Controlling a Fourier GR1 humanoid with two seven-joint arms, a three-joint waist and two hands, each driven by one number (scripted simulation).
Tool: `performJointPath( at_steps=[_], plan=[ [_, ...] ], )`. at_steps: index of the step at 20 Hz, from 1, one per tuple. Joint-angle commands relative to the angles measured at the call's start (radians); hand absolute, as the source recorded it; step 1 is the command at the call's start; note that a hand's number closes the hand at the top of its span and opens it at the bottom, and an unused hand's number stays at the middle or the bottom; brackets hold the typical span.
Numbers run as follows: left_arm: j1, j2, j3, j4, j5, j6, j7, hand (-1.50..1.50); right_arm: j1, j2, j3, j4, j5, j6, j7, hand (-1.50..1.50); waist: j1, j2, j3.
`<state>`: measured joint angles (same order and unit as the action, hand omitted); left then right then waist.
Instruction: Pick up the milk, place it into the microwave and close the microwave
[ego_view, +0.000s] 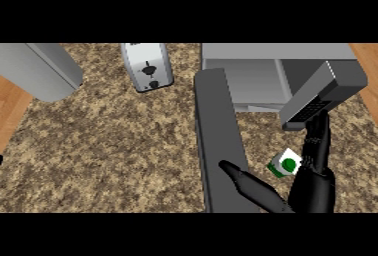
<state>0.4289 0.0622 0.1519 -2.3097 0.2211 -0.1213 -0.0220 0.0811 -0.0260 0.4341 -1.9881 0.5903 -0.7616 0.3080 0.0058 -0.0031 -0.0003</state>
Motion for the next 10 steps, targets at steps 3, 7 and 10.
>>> performJointPath(
  at_steps=[3,7,10],
  plan=[
    [0.109,-0.031,0.039,-0.007,0.027,-0.084,-0.077,-1.50,0.017,-0.019,-0.076,0.152,-0.185,-0.054,-0.204,-1.50,0.005,0.002,0.001],
    [0.082,-0.021,0.075,0.007,0.071,-0.099,-0.050,-1.50,0.101,-0.025,-0.108,0.175,-0.276,-0.068,-0.302,-1.50,-0.002,0.002,0.001],
    [0.081,0.032,0.161,-0.051,0.160,-0.114,0.017,-1.50,0.069,0.025,-0.125,0.281,-0.308,-0.101,-0.366,-1.50,0.001,0.003,0.001]
  ],
)
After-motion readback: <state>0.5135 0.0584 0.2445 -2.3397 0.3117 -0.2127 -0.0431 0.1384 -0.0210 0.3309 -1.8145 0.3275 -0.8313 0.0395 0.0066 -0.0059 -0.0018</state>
